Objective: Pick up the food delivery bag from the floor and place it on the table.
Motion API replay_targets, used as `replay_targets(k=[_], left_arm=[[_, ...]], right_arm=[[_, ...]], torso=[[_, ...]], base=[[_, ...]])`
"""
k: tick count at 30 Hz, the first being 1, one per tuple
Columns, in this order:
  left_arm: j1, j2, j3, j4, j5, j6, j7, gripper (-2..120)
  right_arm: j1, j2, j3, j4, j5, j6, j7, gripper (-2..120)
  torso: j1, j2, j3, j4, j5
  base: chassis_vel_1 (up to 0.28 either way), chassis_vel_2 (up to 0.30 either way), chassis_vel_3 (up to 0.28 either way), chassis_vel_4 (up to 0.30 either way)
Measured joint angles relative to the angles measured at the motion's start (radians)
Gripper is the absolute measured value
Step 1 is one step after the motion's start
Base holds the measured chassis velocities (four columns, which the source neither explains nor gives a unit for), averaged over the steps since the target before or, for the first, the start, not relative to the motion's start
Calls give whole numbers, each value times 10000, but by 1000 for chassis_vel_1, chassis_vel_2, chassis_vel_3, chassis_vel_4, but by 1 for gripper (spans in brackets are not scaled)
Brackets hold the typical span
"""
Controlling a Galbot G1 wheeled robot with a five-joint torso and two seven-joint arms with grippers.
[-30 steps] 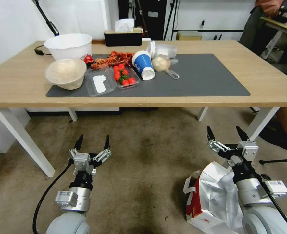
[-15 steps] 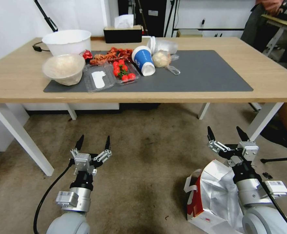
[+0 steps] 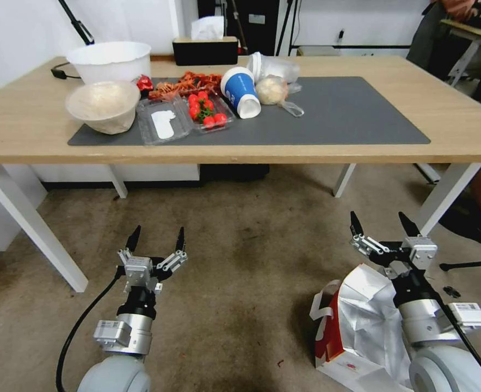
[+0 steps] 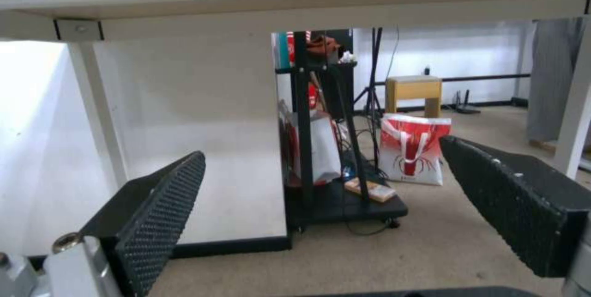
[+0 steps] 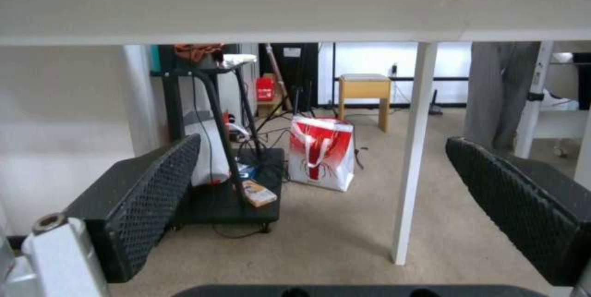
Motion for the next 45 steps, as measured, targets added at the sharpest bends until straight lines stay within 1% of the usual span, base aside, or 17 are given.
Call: replay_targets(k=[1, 4, 10, 13, 18, 24, 25, 28, 29, 33, 34, 39, 45], left_arm=[[0, 0, 0, 0, 0, 0, 0, 96], [-11, 2, -4, 1, 0, 0, -6, 96], [-11, -4, -6, 1, 1, -4, -10, 96], [-2, 1, -11, 5, 1, -25, -17, 96], [0, 5, -17, 26, 1, -45, -24, 96], [13, -4, -18, 32, 16, -72, -25, 96], [13, -4, -18, 32, 16, -72, -25, 96], [23, -6, -23, 32, 31, -81, -25, 96], [23, -6, -23, 32, 31, -81, -25, 96], [29, -11, -26, 31, 38, -94, -25, 96], [29, -11, -26, 31, 38, -94, -25, 96], [25, -23, -26, 47, 45, -95, -27, 96], [12, -27, -24, 82, 51, -102, -26, 96]], right_arm=[[0, 0, 0, 0, 0, 0, 0, 100], [12, -12, 18, 28, 9, -23, -14, 100], [20, 0, 13, 44, 9, -27, -31, 100], [23, 6, 10, 44, 10, -29, -39, 100], [10, 11, 0, 48, 9, -31, -39, 100], [-4, 6, 7, 78, 7, -34, -39, 100], [-4, 6, 7, 78, 7, -34, -39, 100], [-46, 10, 11, 80, 7, -31, -46, 100], [-46, 10, 11, 80, 7, -31, -46, 100], [-49, 20, 16, 77, 7, -24, -55, 100], [-49, 20, 16, 77, 7, -24, -55, 100], [-49, 25, 7, 60, 7, -16, -58, 100], [-40, 16, 2, 23, 4, -10, -58, 100]], torso=[[0, 0, 0, 0, 0], [-41, -161, -120, 0, 0], [-95, -357, -262, 0, 0], [-131, -514, -383, 0, 0], [-170, -668, -496, 0, 0], [-241, -938, -694, 0, 0], [-241, -938, -694, 0, 0], [-266, -1101, -831, 0, 0], [-266, -1101, -831, 0, 0], [-295, -1285, -989, 0, 0], [-295, -1285, -989, 0, 0], [-333, -1538, -1205, 0, 0], [-360, -1715, -1353, 0, 0]], base=[[0, 0, 0, 0], [0, 0, 0, 0], [0, 0, 0, 0], [0, 0, 0, 0], [0, 0, 0, 0], [0, 0, 0, 0], [0, 0, 0, 0], [0, 0, 0, 0], [0, 0, 0, 0], [0, 0, 0, 0], [0, 0, 0, 0], [0, 0, 0, 0], [0, 0, 0, 0]])
